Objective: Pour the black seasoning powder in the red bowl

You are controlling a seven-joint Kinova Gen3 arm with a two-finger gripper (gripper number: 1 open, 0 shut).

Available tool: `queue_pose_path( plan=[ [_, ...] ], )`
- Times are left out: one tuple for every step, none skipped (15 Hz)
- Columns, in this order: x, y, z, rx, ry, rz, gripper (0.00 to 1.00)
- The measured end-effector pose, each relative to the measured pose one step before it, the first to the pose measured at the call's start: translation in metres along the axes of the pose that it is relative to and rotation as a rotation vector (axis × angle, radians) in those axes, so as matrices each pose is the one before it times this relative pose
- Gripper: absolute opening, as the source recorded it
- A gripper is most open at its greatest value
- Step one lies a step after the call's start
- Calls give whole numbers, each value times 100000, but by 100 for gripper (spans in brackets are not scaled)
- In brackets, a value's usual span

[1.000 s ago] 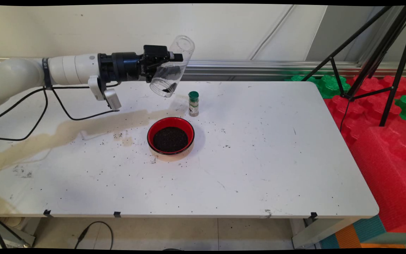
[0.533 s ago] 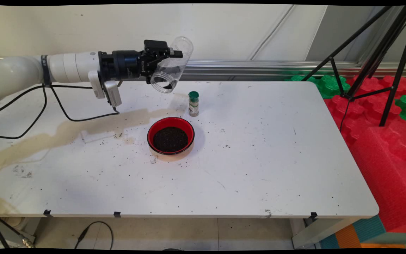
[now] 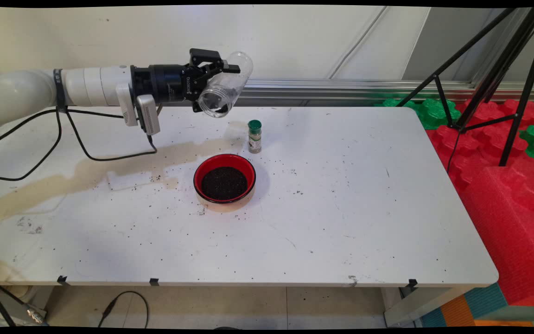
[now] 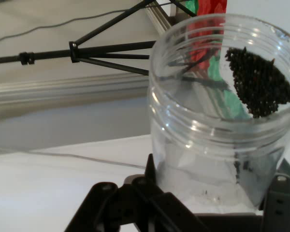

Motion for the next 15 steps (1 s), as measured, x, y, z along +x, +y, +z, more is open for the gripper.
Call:
queue_pose_path(
  plan=[
    [-51, -52, 8, -477, -165, -2662, 0],
    [-69, -73, 5, -476, -252, -2980, 0],
    [-82, -70, -21, -492, -350, -3192, 0],
    [-70, -71, -10, -370, -247, -2675, 0],
    [-45, -52, 14, -292, -82, -1937, 0],
    [-69, -68, -11, -577, -165, -3091, 0],
    [-43, -43, -6, -431, -122, -2075, 0],
    [-64, -75, -28, -579, -232, -3151, 0],
    [-79, -101, -2, -637, -218, -3657, 0],
    [-69, -102, -26, -625, -210, -3671, 0],
    [-36, -113, -17, -558, -61, -3115, 0],
    [-41, -137, -3, -625, 0, -3642, 0],
    [-27, -144, -46, -578, -34, -3557, 0],
    [-12, -117, -19, -375, 20, -2520, 0],
    [-31, -205, -12, -498, 57, -3911, 0]
  ],
)
